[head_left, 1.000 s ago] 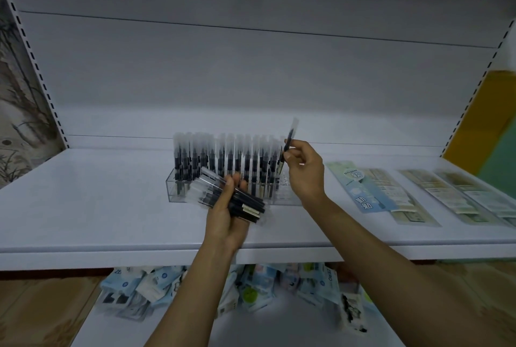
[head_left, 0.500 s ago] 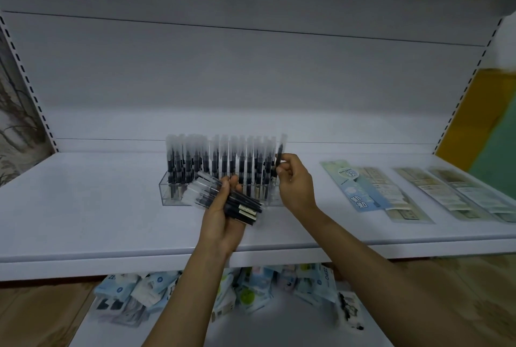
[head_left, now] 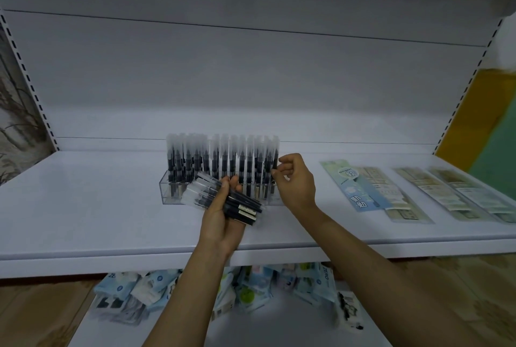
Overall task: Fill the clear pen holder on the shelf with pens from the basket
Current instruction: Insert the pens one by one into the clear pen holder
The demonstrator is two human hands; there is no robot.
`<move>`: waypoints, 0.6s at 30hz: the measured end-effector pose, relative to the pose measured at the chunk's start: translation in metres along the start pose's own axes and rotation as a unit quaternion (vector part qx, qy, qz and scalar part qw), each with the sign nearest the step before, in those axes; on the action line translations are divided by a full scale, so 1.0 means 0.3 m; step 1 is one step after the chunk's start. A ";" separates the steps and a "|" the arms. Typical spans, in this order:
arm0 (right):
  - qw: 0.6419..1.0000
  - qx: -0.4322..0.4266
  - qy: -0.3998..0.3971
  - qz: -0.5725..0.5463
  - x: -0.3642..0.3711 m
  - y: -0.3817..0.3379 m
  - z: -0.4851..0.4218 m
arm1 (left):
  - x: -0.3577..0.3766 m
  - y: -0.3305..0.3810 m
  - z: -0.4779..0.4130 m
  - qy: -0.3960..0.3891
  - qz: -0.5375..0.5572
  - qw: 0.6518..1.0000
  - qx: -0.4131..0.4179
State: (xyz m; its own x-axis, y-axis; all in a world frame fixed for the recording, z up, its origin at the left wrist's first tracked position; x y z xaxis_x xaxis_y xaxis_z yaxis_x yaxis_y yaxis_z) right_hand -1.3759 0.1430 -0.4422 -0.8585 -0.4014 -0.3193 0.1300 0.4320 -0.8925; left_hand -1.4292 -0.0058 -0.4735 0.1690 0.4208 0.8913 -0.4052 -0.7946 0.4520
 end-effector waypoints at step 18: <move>1.000 0.008 0.001 -0.019 -0.003 0.001 0.001 | -0.004 0.003 0.001 0.000 0.007 1.000 -0.012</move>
State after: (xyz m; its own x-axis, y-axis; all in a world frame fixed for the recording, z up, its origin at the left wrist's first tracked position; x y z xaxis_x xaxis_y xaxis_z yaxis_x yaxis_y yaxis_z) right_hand -1.3750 0.1434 -0.4424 -0.8642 -0.4157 -0.2834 0.1047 0.4023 -0.9095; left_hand -1.4295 -0.0071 -0.4742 0.1632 0.4107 0.8970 -0.4297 -0.7889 0.4394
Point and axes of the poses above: each hand's wrist, its own z-axis away from the middle knuckle, its own x-axis out of the palm, y = z × x, the point moved 4 cm from there along -z, towards the middle knuckle, and after that the axes turned 14 degrees about x, right-handed, at the moved point
